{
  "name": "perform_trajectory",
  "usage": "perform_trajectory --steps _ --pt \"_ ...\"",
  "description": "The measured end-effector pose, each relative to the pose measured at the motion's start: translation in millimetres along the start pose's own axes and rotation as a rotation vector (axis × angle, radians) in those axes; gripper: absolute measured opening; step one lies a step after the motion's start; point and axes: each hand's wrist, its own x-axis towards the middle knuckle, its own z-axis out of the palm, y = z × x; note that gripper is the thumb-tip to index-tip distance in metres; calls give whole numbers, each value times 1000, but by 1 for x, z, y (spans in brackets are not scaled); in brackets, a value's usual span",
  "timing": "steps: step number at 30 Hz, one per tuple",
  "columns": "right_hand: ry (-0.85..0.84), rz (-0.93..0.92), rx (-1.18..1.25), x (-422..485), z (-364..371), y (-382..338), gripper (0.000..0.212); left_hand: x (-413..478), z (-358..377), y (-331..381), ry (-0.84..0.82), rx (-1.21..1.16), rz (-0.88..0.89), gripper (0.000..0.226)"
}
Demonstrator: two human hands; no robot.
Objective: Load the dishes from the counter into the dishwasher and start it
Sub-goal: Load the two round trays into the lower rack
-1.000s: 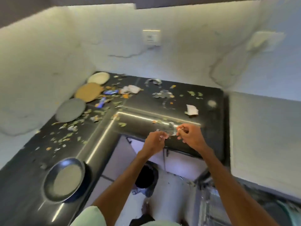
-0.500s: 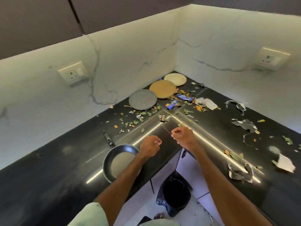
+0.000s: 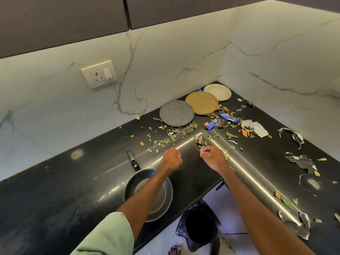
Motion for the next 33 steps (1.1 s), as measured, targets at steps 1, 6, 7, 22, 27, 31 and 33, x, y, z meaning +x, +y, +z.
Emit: perform_trajectory --steps 1,6,7,22,27,31,33 --pt "12 -4 -2 6 -4 0 14 8 1 0 -10 -6 -9 21" --pt "33 43 142 45 -22 4 10 43 -2 10 74 -85 -134 18" --pt "23 72 195 53 -26 4 9 52 -2 10 93 -120 -178 17" --pt "-18 254 544 221 -34 14 19 179 3 47 299 -430 -487 44" --pt "-26 289 681 274 -23 12 30 214 1 31 375 -464 -561 42" --pt "10 402 814 307 -15 12 44 240 5 19 377 -522 -617 41" --pt "50 461 858 322 -12 12 45 251 6 18 371 -570 -646 39"
